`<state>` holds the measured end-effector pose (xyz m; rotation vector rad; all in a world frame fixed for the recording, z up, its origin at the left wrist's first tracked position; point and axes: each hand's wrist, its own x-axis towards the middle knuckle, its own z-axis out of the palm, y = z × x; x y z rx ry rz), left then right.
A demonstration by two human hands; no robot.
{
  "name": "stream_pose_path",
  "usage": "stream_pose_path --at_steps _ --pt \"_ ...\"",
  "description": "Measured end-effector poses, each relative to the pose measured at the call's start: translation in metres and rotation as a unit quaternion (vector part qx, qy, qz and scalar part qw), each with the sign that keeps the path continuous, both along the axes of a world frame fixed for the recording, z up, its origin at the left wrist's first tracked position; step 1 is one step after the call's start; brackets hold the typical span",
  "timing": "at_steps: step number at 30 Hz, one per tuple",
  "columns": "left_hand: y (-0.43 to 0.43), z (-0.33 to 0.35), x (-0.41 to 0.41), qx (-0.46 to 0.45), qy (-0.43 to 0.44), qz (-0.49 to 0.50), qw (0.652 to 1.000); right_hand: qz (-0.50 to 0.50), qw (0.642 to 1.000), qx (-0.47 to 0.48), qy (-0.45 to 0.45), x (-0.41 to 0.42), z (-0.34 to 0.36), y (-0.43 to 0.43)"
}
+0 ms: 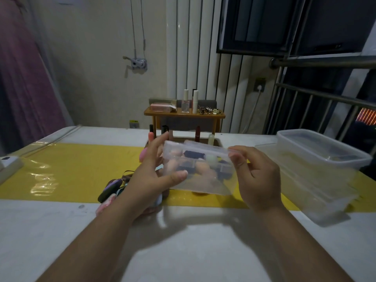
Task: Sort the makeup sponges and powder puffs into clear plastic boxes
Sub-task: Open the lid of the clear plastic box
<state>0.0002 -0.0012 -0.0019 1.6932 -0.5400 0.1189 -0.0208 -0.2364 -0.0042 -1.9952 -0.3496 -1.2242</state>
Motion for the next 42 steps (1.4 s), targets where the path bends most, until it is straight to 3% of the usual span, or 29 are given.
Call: stream_pose_path --at_steps 5,9,12,23,27,30,36,42 --pt "0.001 0.003 0.002 0.008 0.032 -0.076 0.997 -0.013 0.998 0.061 0.004 -0.006 0.006 0.001" --pt "-0.002 0.000 0.019 -0.164 0.122 0.029 0.978 -0.016 0.997 0.072 -0.010 -0.007 0.007 0.000" --pt "-0.010 0.001 0.005 -0.070 0.096 0.058 0.991 -0.014 0.997 0.076 -0.009 -0.009 0.008 0.002" --pt "-0.005 -0.018 0.012 -0.057 0.029 0.178 0.982 0.052 0.983 0.161 0.067 -0.004 -0.001 0.005" --pt "-0.006 -0.021 0.012 -0.011 0.014 0.226 0.974 0.074 0.978 0.180 0.070 0.002 -0.013 0.005" --pt "-0.006 -0.021 0.009 0.006 0.011 0.243 0.970 0.074 0.959 0.258 0.091 0.004 -0.018 0.006" --pt "-0.009 -0.023 0.011 0.025 0.027 0.270 0.962 0.130 0.889 0.364 0.245 0.005 -0.023 0.012" --pt "-0.012 -0.022 0.007 0.004 0.026 0.279 0.960 0.080 0.926 0.299 0.216 0.001 -0.018 0.009"
